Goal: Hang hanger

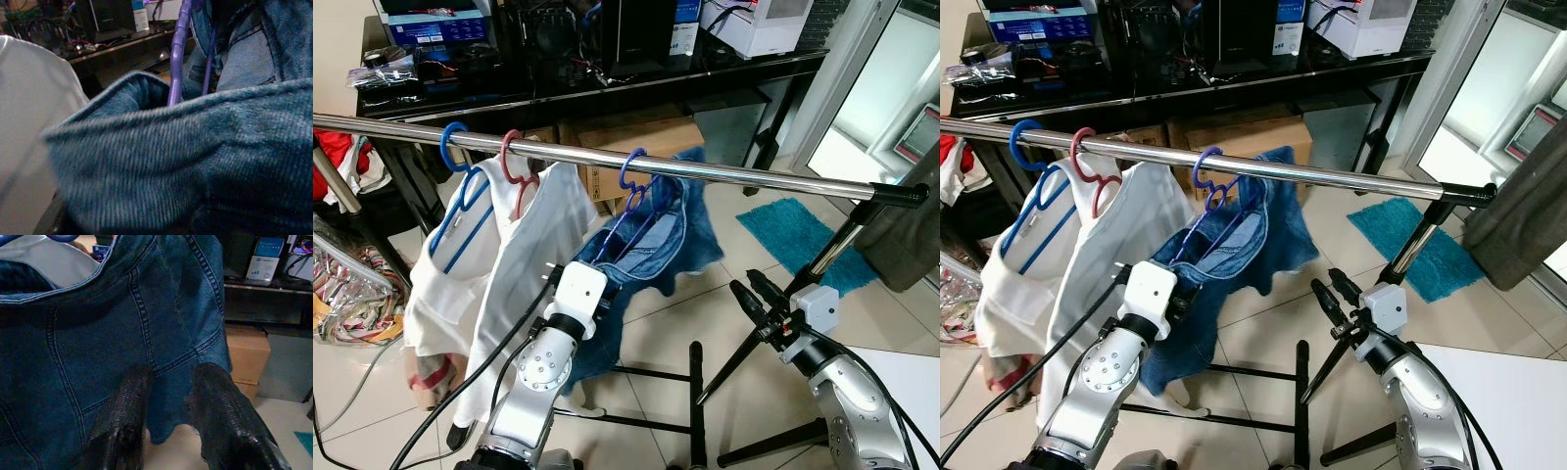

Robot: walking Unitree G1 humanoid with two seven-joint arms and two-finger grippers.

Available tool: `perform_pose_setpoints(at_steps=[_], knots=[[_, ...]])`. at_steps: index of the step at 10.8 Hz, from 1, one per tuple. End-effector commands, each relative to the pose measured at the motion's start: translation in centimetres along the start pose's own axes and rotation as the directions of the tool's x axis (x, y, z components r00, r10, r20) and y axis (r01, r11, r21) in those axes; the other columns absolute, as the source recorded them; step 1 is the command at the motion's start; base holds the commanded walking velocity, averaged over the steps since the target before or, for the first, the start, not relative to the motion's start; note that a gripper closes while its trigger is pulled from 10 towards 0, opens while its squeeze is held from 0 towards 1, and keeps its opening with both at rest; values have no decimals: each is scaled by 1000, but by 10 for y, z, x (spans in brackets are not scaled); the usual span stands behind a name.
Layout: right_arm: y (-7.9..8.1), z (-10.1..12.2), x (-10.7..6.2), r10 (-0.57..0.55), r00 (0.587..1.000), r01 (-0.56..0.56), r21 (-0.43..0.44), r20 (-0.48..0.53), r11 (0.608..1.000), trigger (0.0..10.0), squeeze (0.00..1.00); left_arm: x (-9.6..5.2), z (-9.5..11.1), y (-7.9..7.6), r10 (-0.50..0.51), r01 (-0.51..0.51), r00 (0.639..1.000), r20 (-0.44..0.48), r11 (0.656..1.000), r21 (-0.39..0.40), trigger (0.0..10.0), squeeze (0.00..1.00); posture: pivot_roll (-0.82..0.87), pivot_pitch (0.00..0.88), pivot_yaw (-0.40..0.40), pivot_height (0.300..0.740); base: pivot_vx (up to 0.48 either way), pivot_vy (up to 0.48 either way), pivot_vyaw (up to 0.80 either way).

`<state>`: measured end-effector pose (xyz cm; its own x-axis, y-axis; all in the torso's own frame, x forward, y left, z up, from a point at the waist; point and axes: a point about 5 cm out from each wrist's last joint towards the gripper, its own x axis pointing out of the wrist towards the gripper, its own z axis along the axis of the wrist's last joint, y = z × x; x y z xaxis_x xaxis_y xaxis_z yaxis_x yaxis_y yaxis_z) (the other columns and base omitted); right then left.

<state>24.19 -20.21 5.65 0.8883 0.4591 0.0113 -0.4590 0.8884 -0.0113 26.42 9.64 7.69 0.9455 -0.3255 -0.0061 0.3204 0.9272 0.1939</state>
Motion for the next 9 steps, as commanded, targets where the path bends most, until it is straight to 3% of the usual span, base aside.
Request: perform_pose_setpoints(at_steps=[1, 4, 5, 6, 9], knots=[[-5, 1, -5, -17, 1000, 17, -12, -13, 1000, 10000, 0, -1, 2, -2, -13, 13, 1000, 14, 1000, -21, 10000, 1000, 202, 28, -42, 740, 0, 0, 0], [-5, 1, -5, -20, 1000, 20, -17, -16, 1000, 10000, 0, -3, -1, -1, -1, 1, 1000, 6, 1000, 10, 10000, 1000, 198, 25, -41, 740, 0, 0, 0], [-5, 0, -5, -20, 1000, 19, -19, -17, 1000, 10000, 0, -4, -4, 1, 4, -4, 1000, -4, 999, 36, 10000, 216, 198, 25, -41, 740, 0, 0, 0], [-5, 0, -5, -19, 1000, 19, -20, -17, 1000, 10000, 0, -6, -6, 1, -2, 2, 1000, -13, 998, 56, 10000, 0, 198, 25, -41, 740, 0, 0, 0], [-4, 0, -5, -18, 1000, 17, -20, -22, 1000, 10000, 0, -15, -18, 1, -12, 16, 999, -51, 997, 81, 10000, 0, 202, 25, -40, 740, 0, 0, 0]])
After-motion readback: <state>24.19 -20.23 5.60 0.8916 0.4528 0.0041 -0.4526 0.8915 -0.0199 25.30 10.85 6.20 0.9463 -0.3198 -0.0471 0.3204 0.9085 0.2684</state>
